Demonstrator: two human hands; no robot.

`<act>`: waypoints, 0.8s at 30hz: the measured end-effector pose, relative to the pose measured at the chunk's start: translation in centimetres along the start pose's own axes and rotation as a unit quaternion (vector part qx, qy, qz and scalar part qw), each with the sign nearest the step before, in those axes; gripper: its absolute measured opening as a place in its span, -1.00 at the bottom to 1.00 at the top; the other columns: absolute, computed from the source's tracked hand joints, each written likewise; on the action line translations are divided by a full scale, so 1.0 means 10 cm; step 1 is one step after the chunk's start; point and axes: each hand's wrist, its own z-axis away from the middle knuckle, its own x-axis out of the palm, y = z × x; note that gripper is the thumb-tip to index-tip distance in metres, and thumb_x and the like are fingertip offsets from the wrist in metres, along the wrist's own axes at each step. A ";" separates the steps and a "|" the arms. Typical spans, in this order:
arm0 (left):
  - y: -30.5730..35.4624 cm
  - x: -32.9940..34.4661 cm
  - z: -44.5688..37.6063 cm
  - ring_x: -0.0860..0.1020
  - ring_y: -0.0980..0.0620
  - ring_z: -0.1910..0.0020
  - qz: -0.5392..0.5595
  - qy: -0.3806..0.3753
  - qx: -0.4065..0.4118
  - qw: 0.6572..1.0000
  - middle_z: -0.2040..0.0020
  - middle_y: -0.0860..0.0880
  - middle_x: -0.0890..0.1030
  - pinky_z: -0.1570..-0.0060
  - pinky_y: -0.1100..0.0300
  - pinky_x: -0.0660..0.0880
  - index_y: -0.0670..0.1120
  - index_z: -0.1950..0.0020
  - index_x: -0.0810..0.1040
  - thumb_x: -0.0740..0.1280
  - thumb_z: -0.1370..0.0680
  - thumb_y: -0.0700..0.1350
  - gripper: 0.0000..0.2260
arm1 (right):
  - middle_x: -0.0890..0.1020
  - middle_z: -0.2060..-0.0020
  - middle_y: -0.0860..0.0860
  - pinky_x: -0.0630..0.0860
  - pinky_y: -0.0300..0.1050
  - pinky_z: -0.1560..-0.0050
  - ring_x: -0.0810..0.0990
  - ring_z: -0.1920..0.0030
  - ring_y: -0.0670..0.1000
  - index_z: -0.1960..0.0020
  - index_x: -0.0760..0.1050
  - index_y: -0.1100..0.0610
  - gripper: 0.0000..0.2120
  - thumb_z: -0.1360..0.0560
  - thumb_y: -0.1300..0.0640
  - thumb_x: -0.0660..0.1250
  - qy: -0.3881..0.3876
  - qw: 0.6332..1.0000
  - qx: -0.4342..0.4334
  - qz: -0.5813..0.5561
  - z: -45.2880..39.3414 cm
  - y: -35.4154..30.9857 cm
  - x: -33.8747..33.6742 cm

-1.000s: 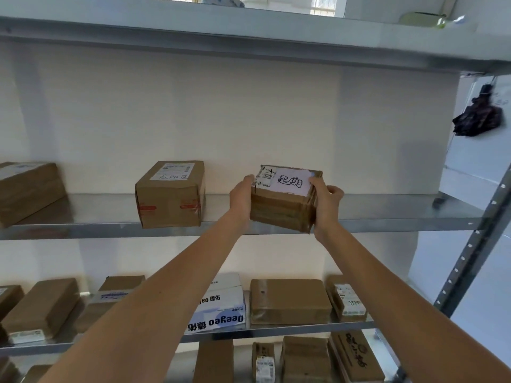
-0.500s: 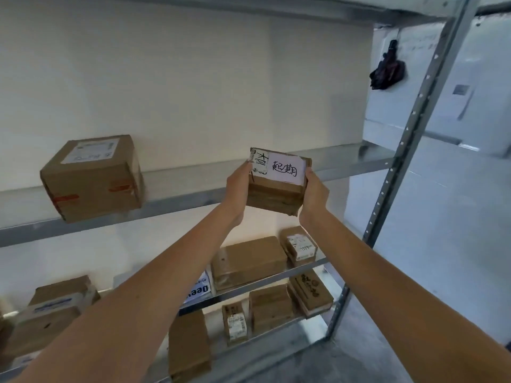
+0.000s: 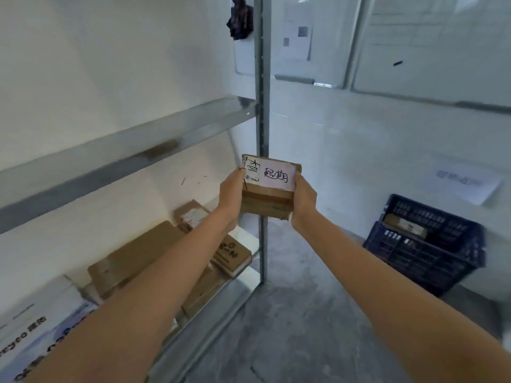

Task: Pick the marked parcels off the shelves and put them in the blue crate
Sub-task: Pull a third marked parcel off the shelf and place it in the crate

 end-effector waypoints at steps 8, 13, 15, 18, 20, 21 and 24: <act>-0.48 1.44 -0.26 0.59 0.04 0.14 -0.023 -0.088 -0.039 0.995 0.12 0.03 0.66 0.21 0.22 0.48 0.01 0.01 0.62 0.08 -0.65 -0.02 -0.69 | 0.69 -0.02 0.08 0.59 0.18 0.02 0.65 -0.05 0.17 -0.02 0.62 0.03 -0.69 -0.54 -0.11 0.18 0.096 0.995 0.031 0.009 -0.72 -0.12 -1.33; -0.84 2.13 -0.50 0.57 0.03 0.05 -0.075 -0.149 -0.039 0.985 0.02 0.02 0.64 0.13 0.21 0.47 -0.05 -0.10 0.58 0.06 -0.63 -0.08 -0.70 | 0.68 -0.05 0.09 0.58 0.20 -0.09 0.63 -0.09 0.19 -0.01 0.59 0.02 -0.71 -0.62 -0.04 0.12 0.143 0.988 0.051 -0.011 -1.14 -0.14 -1.96; -0.95 2.41 -0.65 0.58 -0.03 -0.05 -0.089 -0.176 -0.044 0.979 -0.04 0.00 0.65 -0.01 0.12 0.48 -0.04 -0.11 0.59 0.07 -0.60 -0.07 -0.69 | 0.67 -0.03 0.08 0.59 0.18 -0.09 0.63 -0.08 0.18 0.03 0.57 0.00 -0.71 -0.64 -0.04 0.10 0.167 0.984 0.063 -0.019 -1.34 -0.17 -2.19; -1.07 2.85 -0.92 0.58 -0.05 -0.09 -0.117 -0.216 -0.050 0.968 -0.06 -0.01 0.65 -0.03 0.11 0.46 -0.05 -0.10 0.59 0.07 -0.59 -0.07 -0.69 | 0.65 -0.08 0.09 0.60 0.12 -0.06 0.61 -0.10 0.18 0.00 0.55 0.00 -0.72 -0.66 -0.04 0.08 0.198 0.978 0.060 -0.026 -1.65 -0.26 -2.50; -1.12 3.16 -1.11 0.57 -0.05 -0.09 -0.123 -0.248 -0.055 0.959 -0.07 -0.01 0.65 -0.03 0.14 0.46 -0.06 -0.11 0.59 0.04 -0.61 -0.06 -0.67 | 0.63 -0.08 0.08 0.60 -0.03 0.09 0.60 -0.10 0.14 -0.16 0.52 0.04 -0.72 -0.67 -0.02 0.07 0.224 0.973 0.055 -0.025 -1.85 -0.31 -2.70; -1.14 3.32 -1.18 0.57 -0.04 -0.08 -0.126 -0.261 -0.059 0.955 -0.07 -0.01 0.64 0.00 0.16 0.45 -0.07 -0.11 0.58 0.03 -0.62 -0.07 -0.67 | 0.63 -0.08 0.06 0.60 -0.06 0.12 0.60 -0.09 0.11 -0.22 0.49 0.03 -0.72 -0.67 -0.02 0.07 0.236 0.970 0.054 -0.024 -1.94 -0.33 -2.81; -1.21 3.83 -1.32 0.54 0.05 0.03 -0.132 -0.290 -0.072 0.945 -0.05 0.00 0.62 0.15 0.26 0.42 -0.08 -0.14 0.56 0.01 -0.66 -0.07 -0.67 | 0.65 -0.12 0.05 0.61 0.07 -0.08 0.62 -0.09 0.10 -0.29 0.49 0.01 -0.68 -0.66 -0.04 0.09 0.272 0.960 0.061 -0.025 -2.24 -0.38 -3.19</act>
